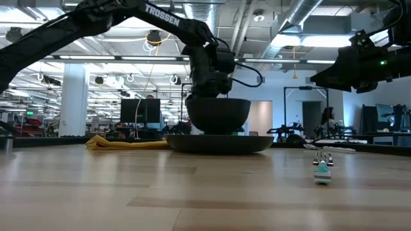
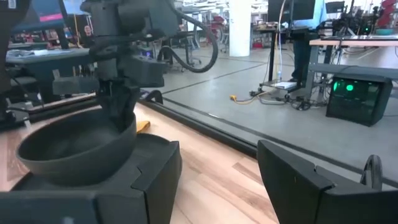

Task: Set table place
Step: Put the black bowl on top of the black plate

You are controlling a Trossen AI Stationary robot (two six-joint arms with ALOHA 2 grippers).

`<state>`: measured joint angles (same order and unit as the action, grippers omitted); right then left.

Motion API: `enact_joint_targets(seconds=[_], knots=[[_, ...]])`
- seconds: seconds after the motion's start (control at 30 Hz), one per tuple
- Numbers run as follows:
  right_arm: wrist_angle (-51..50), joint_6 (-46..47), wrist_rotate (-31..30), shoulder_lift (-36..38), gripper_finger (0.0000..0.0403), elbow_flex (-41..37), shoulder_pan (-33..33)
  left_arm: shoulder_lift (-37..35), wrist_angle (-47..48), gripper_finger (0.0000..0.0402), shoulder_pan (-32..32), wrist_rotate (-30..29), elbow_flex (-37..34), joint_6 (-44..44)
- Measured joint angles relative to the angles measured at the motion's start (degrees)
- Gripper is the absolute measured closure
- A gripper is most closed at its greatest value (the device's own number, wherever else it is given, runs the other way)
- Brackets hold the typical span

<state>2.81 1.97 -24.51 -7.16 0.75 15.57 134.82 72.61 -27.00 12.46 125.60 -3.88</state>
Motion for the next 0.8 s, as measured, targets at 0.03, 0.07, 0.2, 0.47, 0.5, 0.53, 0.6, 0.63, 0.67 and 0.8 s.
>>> enact_joint_targets(seconds=[0.03,0.07,0.2,0.47,0.5,0.53,0.6,0.63,0.67,0.8], knots=[[0.00,0.00,0.01,0.00,0.0163,0.00,0.00,0.17,-0.12,0.0401,0.02,-0.45,0.00,-0.15],[0.00,0.04,0.00,0.00,0.0163,0.00,-0.01,0.38,0.10,0.0401,0.02,-1.18,-0.03,-0.15],[0.00,0.06,0.00,0.04,0.0163,0.00,-0.01,0.43,-0.34,0.0401,0.01,-3.17,-0.28,-0.17],[0.00,0.05,-0.01,0.04,0.0163,0.00,-0.01,0.42,-0.66,0.0401,-0.07,-4.27,-0.28,-1.00],[0.00,0.05,-0.01,0.04,0.0163,0.00,-0.01,0.42,-0.92,0.0401,-0.07,-4.18,-0.28,-0.89],[0.00,0.05,-0.01,0.04,0.0163,0.00,-0.01,0.42,-1.37,0.0401,-0.07,-3.90,-0.28,-0.56],[0.00,0.05,-0.02,0.04,0.0163,0.00,-0.01,0.42,-2.25,0.0401,-0.07,-2.64,-0.28,-0.41],[0.00,0.05,-0.01,0.04,0.0163,0.00,0.00,0.42,-2.64,0.0401,-0.07,-2.28,-0.32,-0.46],[0.00,0.05,0.00,0.04,0.0163,0.00,-0.01,0.36,-3.56,0.0401,-0.07,-2.29,-0.68,-0.50],[0.00,0.05,0.00,0.04,0.0163,0.00,0.01,0.31,-3.10,0.0401,-0.08,-3.33,-2.29,-0.36]])
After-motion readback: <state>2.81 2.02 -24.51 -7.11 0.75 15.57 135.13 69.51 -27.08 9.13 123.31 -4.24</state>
